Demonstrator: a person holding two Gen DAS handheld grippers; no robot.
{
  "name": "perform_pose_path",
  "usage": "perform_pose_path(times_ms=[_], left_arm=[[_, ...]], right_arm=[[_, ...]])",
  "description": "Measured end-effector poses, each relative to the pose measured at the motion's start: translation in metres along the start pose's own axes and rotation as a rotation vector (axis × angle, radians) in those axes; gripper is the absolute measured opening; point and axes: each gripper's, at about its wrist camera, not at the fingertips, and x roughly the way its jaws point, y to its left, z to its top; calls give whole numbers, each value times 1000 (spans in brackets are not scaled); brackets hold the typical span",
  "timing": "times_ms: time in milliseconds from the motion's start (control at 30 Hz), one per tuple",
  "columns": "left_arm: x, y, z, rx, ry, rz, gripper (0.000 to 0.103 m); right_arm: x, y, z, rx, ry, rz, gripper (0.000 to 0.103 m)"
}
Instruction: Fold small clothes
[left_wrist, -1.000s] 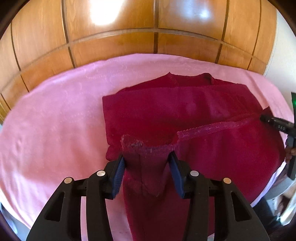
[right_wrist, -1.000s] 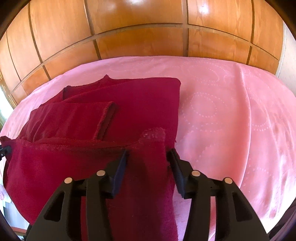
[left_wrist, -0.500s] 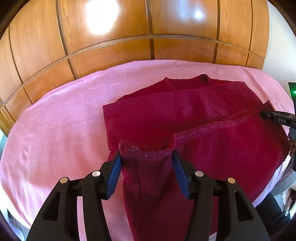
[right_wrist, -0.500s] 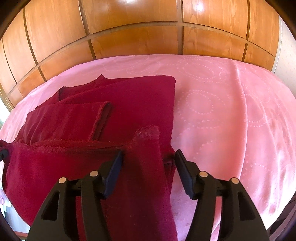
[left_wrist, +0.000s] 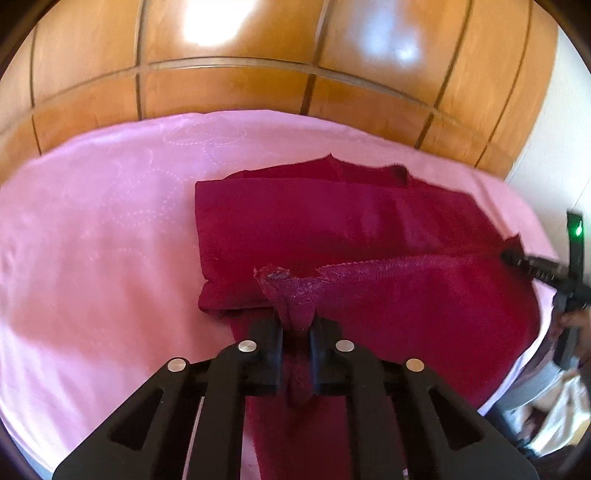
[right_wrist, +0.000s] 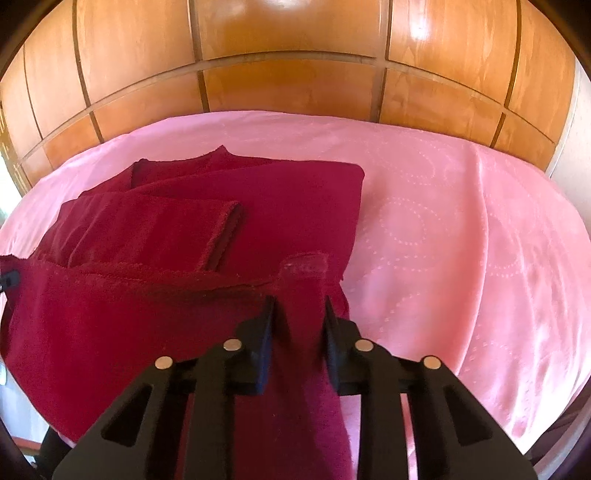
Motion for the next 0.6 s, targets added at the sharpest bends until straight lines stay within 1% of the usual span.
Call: perform_pose_path(times_ms=[33, 67, 133, 233, 333, 400, 467, 533, 600], left_arm=[[-4, 2, 0, -17, -14, -23, 8], [-10, 3, 0, -28, -35, -45, 8], [-21, 2, 1, -30, -65, -70, 7], [-32, -1, 6, -28, -91, -82, 7], [-44, -4, 16, -26, -119, -99, 7], [-53, -8, 25, -15, -153, -107, 7], [-58, -8, 39, -10, -185, -107, 7], [-56, -5, 55, -12, -207, -89, 7], [-47, -1, 76, -21, -225, -65, 7]], right_arm=[[-4, 0, 0, -9, -3, 5, 15], [-9, -1, 1, -13, -6, 17, 7], [-17, -1, 1, -19, -21, 32, 7], [-31, 1, 4, -26, -46, 58, 7], [-50, 0, 14, -14, -90, 97, 6], [-63, -3, 27, -1, -132, 124, 6], [-67, -6, 42, 21, -168, 146, 6], [-64, -9, 60, 46, -189, 159, 6], [-55, -12, 82, 61, -220, 146, 6]])
